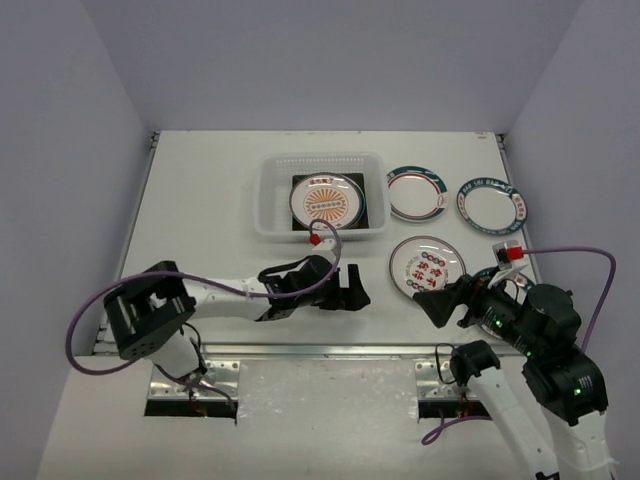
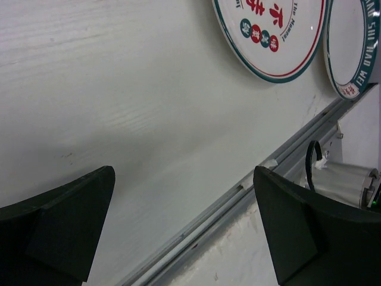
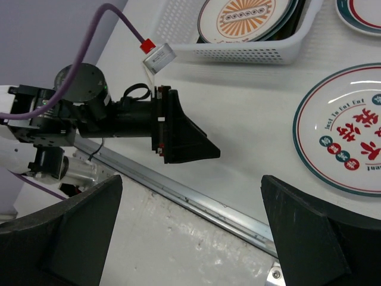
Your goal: Place the plates into the plastic bin on the countertop
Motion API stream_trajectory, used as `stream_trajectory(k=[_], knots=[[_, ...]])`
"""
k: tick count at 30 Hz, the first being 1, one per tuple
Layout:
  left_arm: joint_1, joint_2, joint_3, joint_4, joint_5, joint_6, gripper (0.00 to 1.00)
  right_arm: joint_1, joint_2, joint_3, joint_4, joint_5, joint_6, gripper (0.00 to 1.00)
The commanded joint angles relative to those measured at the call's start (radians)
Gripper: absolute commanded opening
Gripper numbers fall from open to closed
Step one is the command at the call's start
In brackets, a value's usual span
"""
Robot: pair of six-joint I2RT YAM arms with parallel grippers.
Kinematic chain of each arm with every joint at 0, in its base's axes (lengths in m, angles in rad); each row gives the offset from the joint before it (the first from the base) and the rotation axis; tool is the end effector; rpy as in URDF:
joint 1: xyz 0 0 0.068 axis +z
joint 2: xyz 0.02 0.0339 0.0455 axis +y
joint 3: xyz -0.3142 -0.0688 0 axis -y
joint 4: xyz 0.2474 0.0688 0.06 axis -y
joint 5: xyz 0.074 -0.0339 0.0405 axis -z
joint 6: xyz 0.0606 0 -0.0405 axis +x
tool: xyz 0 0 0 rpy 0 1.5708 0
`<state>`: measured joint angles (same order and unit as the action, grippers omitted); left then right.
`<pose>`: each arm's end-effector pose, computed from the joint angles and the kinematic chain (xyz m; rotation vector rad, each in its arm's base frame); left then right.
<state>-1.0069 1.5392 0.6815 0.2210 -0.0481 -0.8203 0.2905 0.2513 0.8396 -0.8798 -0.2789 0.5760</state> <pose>0.1764 -0.2735 0.1997 0.1929 2.3714 -0.9148 0.0095 0.0202 0.3408 0.0751 1.9392 0.8488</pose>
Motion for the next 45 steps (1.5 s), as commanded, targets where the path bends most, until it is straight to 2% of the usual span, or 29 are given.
stream_trajectory(k=[1, 5, 10, 12, 16, 19, 23, 26, 27, 30, 35, 40, 44, 45], knots=[[-0.016, 0.133, 0.034, 0.411, 0.043, -0.151, 1.0, -0.002, -0.039, -0.008, -0.053, 0.058, 0.017, 0.99], [-0.015, 0.311, 0.102, 0.489, 0.035, -0.24, 1.0, -0.001, -0.077, -0.027, -0.071, 0.07, 0.039, 0.99], [-0.01, 0.429, 0.274, 0.309, -0.114, -0.294, 1.0, -0.001, -0.089, -0.039, -0.071, 0.06, 0.044, 0.99], [-0.009, 0.464, 0.29, 0.289, -0.159, -0.312, 1.0, -0.002, -0.087, -0.037, -0.071, 0.055, 0.045, 0.99], [0.011, 0.506, 0.336, 0.237, -0.208, -0.318, 0.86, -0.001, -0.096, -0.04, -0.063, 0.05, 0.044, 0.99], [0.033, 0.544, 0.362, 0.256, -0.165, -0.299, 0.66, -0.001, -0.098, -0.049, -0.055, 0.045, 0.044, 0.99], [0.066, 0.601, 0.382, 0.318, -0.069, -0.276, 0.65, -0.001, -0.099, -0.073, -0.035, 0.03, 0.05, 0.99], [0.068, 0.624, 0.405, 0.322, -0.038, -0.257, 0.6, -0.001, -0.099, -0.08, -0.033, 0.027, 0.047, 0.99], [0.068, 0.631, 0.424, 0.314, -0.033, -0.249, 0.51, -0.002, -0.101, -0.08, -0.031, 0.027, 0.045, 0.99], [0.068, 0.672, 0.47, 0.302, -0.004, -0.235, 0.38, -0.001, -0.102, -0.089, -0.025, 0.024, 0.045, 0.99], [0.065, 0.698, 0.492, 0.282, 0.009, -0.228, 0.3, -0.002, -0.104, -0.087, -0.031, 0.023, 0.036, 0.99], [0.057, 0.687, 0.484, 0.263, 0.011, -0.19, 0.26, -0.001, -0.102, -0.09, -0.031, 0.021, 0.031, 0.99], [0.041, 0.661, 0.461, 0.249, -0.012, -0.157, 0.15, -0.001, -0.106, -0.096, -0.026, 0.021, 0.031, 0.99], [0.037, 0.656, 0.453, 0.252, -0.013, -0.149, 0.08, -0.001, -0.106, -0.096, -0.026, 0.021, 0.032, 0.99]])
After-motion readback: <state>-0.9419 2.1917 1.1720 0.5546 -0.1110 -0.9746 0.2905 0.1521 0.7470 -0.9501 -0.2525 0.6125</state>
